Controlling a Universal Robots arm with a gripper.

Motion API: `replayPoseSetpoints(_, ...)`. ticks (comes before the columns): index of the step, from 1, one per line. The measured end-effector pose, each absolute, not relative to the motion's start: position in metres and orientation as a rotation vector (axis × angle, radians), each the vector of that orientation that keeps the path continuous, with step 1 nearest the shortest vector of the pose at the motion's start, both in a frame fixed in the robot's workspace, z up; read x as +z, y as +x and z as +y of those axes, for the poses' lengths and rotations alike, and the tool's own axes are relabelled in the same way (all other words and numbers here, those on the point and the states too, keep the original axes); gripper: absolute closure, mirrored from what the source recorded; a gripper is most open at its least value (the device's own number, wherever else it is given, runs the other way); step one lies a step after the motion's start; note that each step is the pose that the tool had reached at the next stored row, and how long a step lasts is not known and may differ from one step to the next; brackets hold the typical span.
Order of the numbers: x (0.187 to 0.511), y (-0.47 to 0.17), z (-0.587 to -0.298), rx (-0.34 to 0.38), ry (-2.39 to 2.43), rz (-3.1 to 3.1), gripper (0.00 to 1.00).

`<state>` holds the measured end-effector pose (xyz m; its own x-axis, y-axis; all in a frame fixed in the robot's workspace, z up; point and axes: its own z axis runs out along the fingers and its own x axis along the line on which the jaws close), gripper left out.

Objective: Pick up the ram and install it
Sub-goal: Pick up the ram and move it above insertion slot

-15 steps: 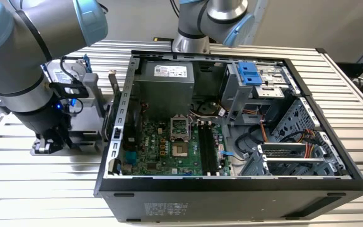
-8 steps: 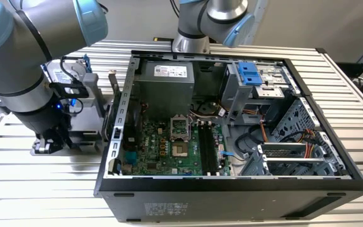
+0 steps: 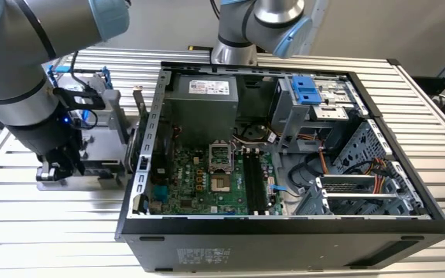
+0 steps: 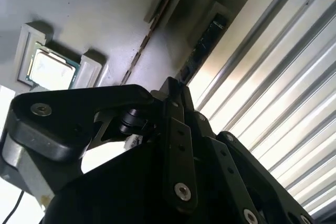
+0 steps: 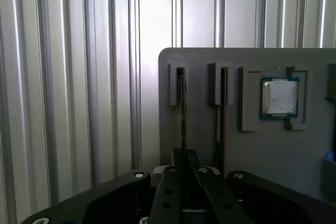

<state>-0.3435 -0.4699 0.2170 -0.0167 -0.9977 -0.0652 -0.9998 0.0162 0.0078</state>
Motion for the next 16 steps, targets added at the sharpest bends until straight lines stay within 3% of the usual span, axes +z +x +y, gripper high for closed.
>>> replayPoseSetpoints(16, 0.277, -0.344, -0.470, 0.080, -2.173, 2.210, 1.00)
